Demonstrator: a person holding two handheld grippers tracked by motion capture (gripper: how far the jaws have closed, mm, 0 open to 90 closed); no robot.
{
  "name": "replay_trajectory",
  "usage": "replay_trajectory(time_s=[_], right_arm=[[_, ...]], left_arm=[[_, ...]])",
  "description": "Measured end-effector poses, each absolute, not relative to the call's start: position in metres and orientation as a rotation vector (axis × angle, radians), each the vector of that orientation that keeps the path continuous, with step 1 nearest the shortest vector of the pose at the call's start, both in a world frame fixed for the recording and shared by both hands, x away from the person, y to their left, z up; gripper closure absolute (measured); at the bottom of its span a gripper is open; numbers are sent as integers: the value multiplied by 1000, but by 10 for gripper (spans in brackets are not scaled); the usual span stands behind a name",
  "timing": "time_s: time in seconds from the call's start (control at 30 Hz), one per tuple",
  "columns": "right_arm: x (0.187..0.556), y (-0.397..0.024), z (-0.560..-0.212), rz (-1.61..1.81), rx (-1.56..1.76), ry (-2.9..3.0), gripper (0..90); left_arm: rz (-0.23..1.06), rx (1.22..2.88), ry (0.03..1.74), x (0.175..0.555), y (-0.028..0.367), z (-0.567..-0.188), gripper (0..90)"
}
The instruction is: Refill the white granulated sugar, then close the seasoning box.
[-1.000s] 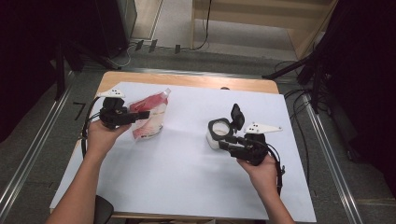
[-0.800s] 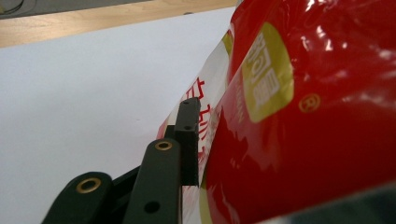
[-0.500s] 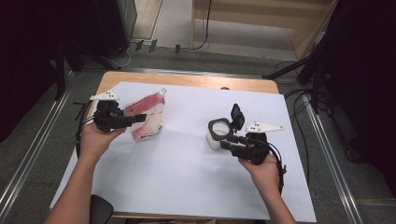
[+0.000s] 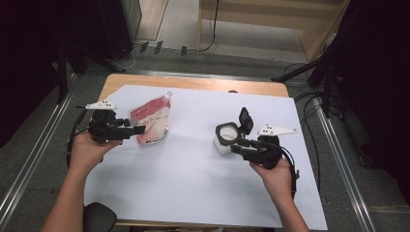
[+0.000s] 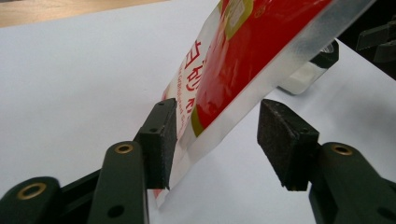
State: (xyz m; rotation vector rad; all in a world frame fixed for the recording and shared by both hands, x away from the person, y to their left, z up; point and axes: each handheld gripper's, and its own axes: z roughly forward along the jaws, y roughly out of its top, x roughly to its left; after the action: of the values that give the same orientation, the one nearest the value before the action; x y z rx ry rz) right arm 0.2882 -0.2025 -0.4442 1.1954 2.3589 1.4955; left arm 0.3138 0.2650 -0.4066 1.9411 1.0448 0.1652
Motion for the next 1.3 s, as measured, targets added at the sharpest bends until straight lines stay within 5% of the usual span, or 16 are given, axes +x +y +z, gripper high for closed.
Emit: replay_trajectory(time_s=[0.8,1.3], right_arm=[[293,-221,-441,1463,1230,2343,606],[295,-240,-437,1384,1258,2343,900]], left_arm=[[218,1939,1119,295,300,-403,415],[309,1914,1191,303,311,-414,415]])
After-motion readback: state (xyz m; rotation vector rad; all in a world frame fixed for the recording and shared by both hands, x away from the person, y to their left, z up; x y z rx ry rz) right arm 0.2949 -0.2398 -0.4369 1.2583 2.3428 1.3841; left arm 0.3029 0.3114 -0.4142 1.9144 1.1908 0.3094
